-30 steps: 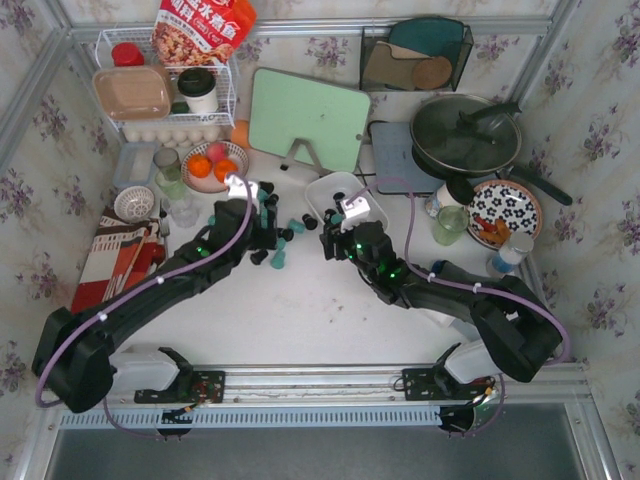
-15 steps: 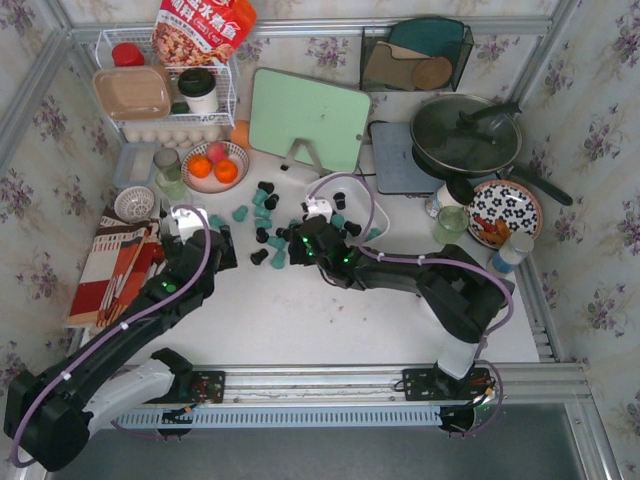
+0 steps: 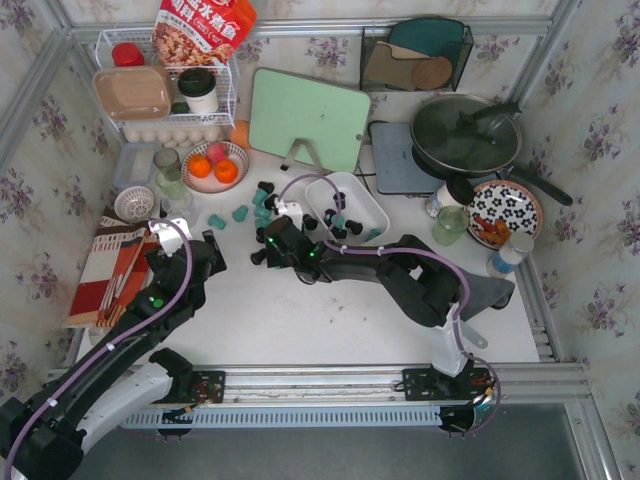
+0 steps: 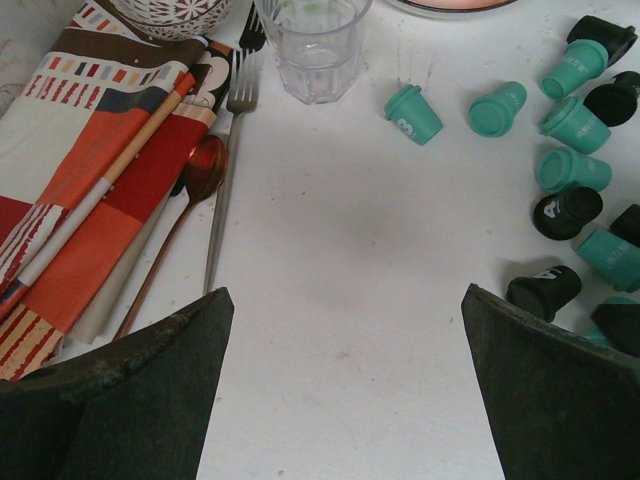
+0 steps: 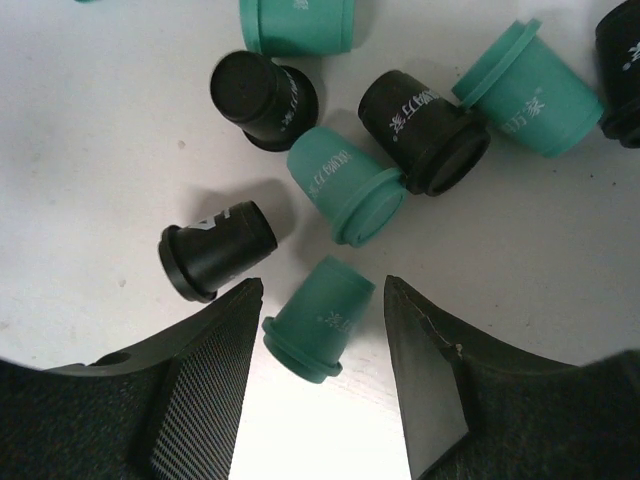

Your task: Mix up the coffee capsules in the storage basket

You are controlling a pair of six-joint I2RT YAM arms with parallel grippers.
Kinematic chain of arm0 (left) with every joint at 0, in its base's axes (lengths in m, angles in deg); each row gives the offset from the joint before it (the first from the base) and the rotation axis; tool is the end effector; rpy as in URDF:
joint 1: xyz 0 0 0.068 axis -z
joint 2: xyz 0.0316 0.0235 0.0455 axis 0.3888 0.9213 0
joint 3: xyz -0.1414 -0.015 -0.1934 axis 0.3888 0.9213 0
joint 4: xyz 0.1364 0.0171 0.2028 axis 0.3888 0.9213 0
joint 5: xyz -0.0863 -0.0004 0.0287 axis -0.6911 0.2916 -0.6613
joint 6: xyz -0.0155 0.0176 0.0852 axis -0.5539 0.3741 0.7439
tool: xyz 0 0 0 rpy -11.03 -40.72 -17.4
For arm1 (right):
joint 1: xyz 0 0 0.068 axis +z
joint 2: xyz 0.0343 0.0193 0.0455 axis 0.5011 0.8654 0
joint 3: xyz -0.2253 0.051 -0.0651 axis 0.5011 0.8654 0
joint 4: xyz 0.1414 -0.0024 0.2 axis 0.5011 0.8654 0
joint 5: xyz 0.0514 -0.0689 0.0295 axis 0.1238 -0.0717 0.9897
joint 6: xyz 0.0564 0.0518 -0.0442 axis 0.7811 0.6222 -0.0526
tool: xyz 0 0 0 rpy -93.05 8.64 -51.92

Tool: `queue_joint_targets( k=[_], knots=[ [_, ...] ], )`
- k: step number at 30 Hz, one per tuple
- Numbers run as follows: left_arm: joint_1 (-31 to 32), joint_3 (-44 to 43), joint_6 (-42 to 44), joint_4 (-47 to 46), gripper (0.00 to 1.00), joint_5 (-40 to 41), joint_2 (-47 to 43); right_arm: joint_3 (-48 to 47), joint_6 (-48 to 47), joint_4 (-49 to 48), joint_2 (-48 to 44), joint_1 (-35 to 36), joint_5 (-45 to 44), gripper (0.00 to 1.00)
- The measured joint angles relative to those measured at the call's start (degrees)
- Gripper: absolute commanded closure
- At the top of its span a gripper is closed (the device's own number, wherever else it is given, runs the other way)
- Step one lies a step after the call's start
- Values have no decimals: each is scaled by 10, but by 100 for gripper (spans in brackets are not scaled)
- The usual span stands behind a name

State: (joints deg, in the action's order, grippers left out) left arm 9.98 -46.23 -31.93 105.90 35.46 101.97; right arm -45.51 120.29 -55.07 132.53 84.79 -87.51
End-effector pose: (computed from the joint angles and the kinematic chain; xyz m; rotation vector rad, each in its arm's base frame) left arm 0.2011 -0.0662 0.2249 -0.3439 1.9194 0.0936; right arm 0.2754 0.3448 0.1114 -0.2855 2.2446 0.4370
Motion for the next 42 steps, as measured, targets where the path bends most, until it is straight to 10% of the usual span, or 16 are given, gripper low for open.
queue_joint_targets(
  k=[22,31,42],
  knots=[
    [0,4,-13,12,1,-16,-27,40,-52,52,-88,4,-71,66],
    [0,5,-13,7,1,-27,-3,136,-134,-3,-224,-94,-168,63],
    [0,-20,26,-32,0,-123,105,162,-141,-27,-207,-226,-72,49]
  ],
)
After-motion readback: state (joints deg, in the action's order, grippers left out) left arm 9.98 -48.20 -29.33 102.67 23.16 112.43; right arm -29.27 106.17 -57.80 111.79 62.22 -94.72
